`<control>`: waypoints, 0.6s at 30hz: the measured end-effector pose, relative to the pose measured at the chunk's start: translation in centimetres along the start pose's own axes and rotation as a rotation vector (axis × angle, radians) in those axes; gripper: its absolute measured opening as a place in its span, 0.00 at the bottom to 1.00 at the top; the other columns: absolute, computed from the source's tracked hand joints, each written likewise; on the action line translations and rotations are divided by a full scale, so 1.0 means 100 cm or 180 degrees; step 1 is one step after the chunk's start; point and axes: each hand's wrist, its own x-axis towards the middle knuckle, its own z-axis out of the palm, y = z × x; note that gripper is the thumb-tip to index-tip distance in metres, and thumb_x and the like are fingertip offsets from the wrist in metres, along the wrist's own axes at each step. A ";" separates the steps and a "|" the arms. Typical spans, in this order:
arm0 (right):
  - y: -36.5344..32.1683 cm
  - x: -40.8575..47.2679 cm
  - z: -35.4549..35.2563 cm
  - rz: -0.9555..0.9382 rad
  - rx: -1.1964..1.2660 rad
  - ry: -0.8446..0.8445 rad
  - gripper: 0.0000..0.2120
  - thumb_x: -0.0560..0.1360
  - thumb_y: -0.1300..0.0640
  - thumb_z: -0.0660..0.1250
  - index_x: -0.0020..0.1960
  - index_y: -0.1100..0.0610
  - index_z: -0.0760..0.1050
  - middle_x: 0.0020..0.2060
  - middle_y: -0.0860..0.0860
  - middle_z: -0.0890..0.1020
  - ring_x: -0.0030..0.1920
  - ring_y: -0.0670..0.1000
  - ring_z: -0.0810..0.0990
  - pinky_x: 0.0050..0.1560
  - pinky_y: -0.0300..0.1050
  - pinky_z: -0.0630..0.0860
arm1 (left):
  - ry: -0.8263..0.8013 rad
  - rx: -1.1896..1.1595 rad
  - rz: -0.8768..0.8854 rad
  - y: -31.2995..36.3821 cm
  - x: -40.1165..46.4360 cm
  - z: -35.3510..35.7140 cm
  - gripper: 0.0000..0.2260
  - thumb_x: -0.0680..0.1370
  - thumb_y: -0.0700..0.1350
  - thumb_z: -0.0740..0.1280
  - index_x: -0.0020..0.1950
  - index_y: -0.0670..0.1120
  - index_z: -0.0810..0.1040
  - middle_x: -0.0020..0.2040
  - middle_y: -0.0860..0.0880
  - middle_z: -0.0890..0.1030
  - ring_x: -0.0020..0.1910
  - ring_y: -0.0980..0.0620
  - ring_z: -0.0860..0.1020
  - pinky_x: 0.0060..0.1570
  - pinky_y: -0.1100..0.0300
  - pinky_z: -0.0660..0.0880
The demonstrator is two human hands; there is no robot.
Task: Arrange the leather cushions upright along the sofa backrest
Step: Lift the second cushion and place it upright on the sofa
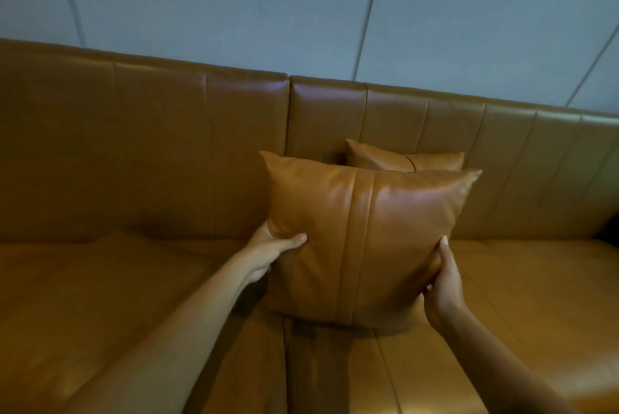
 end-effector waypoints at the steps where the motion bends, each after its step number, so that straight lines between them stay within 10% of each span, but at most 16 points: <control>1: 0.001 0.008 -0.003 -0.0005 0.0010 0.0000 0.30 0.82 0.38 0.57 0.80 0.51 0.62 0.76 0.49 0.70 0.76 0.53 0.65 0.70 0.50 0.62 | -0.0021 0.0009 -0.0004 0.001 0.011 0.003 0.36 0.65 0.49 0.80 0.69 0.58 0.69 0.61 0.53 0.77 0.59 0.49 0.75 0.58 0.49 0.69; 8: 0.040 0.042 0.047 0.0099 -0.0020 -0.0102 0.20 0.78 0.37 0.61 0.66 0.43 0.72 0.59 0.44 0.80 0.57 0.43 0.76 0.65 0.50 0.68 | 0.0291 0.0170 -0.0076 -0.003 0.053 -0.041 0.37 0.67 0.47 0.79 0.72 0.56 0.67 0.59 0.53 0.77 0.61 0.46 0.75 0.59 0.47 0.69; 11: 0.064 0.051 0.085 0.0073 -0.0051 -0.0181 0.13 0.81 0.38 0.60 0.61 0.40 0.74 0.59 0.43 0.80 0.55 0.40 0.76 0.59 0.45 0.69 | 0.0493 0.0255 -0.0240 -0.010 0.053 -0.083 0.43 0.62 0.51 0.80 0.74 0.58 0.65 0.68 0.49 0.74 0.70 0.40 0.69 0.67 0.30 0.63; 18: 0.064 0.075 0.145 0.0037 -0.0069 -0.0483 0.26 0.79 0.36 0.63 0.71 0.50 0.75 0.61 0.47 0.83 0.59 0.46 0.80 0.58 0.46 0.76 | 0.0806 0.0115 -0.0138 -0.007 0.061 -0.127 0.34 0.64 0.50 0.77 0.68 0.57 0.70 0.64 0.49 0.79 0.67 0.40 0.73 0.61 0.26 0.67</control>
